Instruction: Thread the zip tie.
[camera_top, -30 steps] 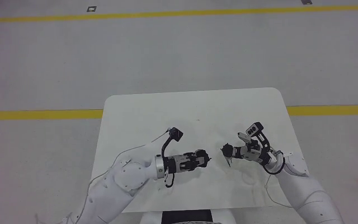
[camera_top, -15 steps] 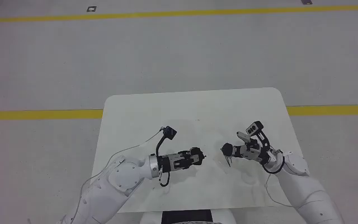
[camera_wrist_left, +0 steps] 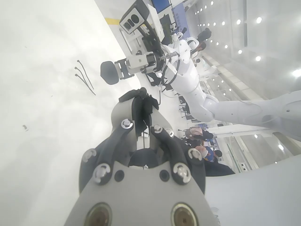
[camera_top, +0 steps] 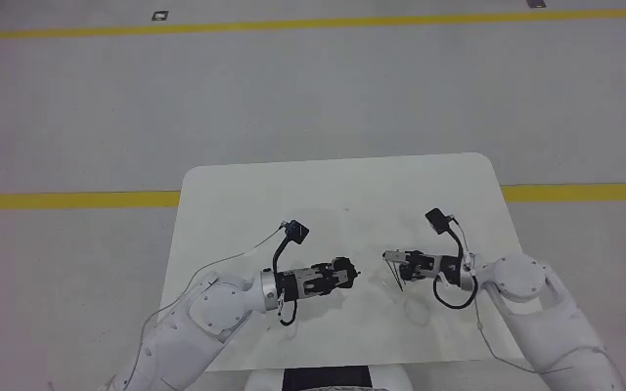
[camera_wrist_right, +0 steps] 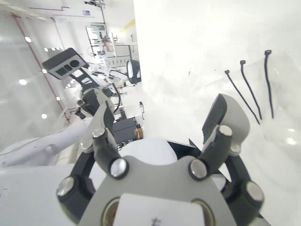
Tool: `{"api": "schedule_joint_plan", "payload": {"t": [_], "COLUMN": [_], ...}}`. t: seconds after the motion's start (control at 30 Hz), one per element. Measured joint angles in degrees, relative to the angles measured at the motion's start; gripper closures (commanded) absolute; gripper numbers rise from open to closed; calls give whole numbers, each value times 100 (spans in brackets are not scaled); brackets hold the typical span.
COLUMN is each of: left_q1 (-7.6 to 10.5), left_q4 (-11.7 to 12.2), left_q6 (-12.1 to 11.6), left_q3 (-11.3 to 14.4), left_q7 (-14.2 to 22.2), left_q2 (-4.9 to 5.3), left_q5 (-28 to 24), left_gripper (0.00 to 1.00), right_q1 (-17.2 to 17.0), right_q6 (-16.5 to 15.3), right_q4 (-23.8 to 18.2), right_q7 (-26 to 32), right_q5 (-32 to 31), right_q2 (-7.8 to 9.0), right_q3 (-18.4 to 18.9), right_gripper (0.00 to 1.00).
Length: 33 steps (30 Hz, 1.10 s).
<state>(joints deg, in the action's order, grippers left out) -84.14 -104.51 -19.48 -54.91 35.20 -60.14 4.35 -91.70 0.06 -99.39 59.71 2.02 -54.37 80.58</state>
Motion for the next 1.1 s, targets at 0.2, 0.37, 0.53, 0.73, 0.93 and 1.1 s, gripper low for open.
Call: {"api": "schedule_joint_plan", "payload": {"t": [0.2,0.37,0.53,0.73,0.93,1.1], "left_q1": [0,0,0,0,0,0], "left_q4": [0,0,0,0,0,0], "left_q6": [0,0,0,0,0,0], "left_q3": [0,0,0,0,0,0], "left_q7": [0,0,0,0,0,0], "left_q2": [0,0,0,0,0,0], "left_q5": [0,0,0,0,0,0], "left_gripper": [100,100,100,100,100,100], "right_q1": [-29,-29,13,128,438,526], "right_q6": [-13,-11,-39,-215,-412,-448], "right_q4": [-70,-69,-287,-601,-633,-635], "right_q7": [-49,-53,-197,0,434,507], "right_q5": [-100,-106,-956,-2182,-3087,-3226], "right_q2": [6,6,47,103,102,94], "right_q3": [-3,-4,-67,-309,-843,-993], "right_gripper": [0,0,0,0,0,0]}}
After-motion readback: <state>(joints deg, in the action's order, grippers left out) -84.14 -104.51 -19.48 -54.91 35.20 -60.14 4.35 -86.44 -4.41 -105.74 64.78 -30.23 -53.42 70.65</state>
